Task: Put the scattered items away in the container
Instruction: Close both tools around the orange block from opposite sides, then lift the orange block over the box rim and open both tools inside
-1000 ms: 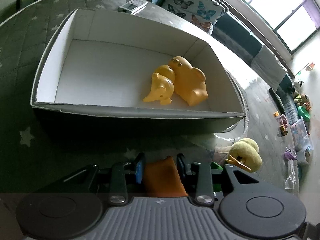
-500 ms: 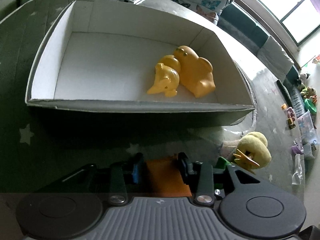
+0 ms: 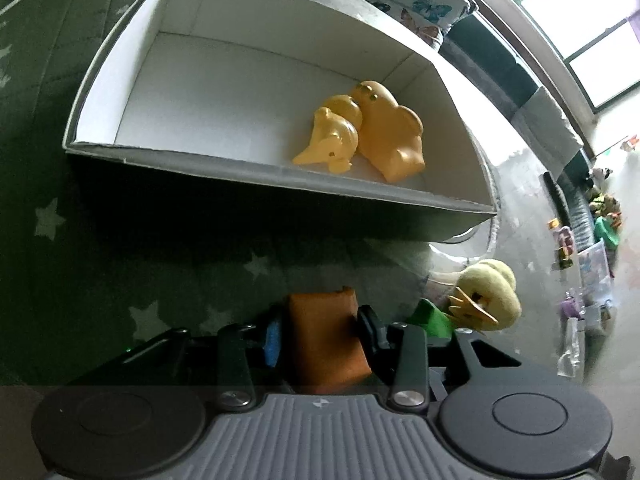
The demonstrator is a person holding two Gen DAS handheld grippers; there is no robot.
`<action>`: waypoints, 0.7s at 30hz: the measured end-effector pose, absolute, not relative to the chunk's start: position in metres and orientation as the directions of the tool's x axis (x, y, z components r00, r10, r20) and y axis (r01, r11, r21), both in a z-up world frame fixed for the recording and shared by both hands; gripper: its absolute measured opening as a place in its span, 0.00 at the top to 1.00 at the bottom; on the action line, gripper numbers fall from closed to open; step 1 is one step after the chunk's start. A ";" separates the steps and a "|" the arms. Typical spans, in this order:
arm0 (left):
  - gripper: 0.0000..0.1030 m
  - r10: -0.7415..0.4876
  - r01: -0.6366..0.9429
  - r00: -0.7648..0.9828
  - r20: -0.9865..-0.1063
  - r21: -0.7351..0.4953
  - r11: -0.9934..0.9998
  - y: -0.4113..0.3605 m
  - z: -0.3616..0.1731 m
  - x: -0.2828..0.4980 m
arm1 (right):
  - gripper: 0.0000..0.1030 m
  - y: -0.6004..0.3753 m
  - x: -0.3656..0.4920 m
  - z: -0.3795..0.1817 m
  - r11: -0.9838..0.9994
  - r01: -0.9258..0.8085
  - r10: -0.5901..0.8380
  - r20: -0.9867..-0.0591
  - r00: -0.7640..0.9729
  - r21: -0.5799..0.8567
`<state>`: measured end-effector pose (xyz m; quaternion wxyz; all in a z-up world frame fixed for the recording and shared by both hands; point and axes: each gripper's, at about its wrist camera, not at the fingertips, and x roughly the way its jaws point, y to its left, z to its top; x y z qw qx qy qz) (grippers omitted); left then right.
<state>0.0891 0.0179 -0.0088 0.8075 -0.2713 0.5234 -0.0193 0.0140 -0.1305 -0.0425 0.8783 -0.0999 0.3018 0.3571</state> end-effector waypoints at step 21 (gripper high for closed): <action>0.63 -0.286 -0.168 0.635 -0.717 -0.491 0.855 0.045 0.064 0.127 | 0.49 -0.098 0.064 0.015 0.714 -0.696 0.593 -0.461 0.660 -0.077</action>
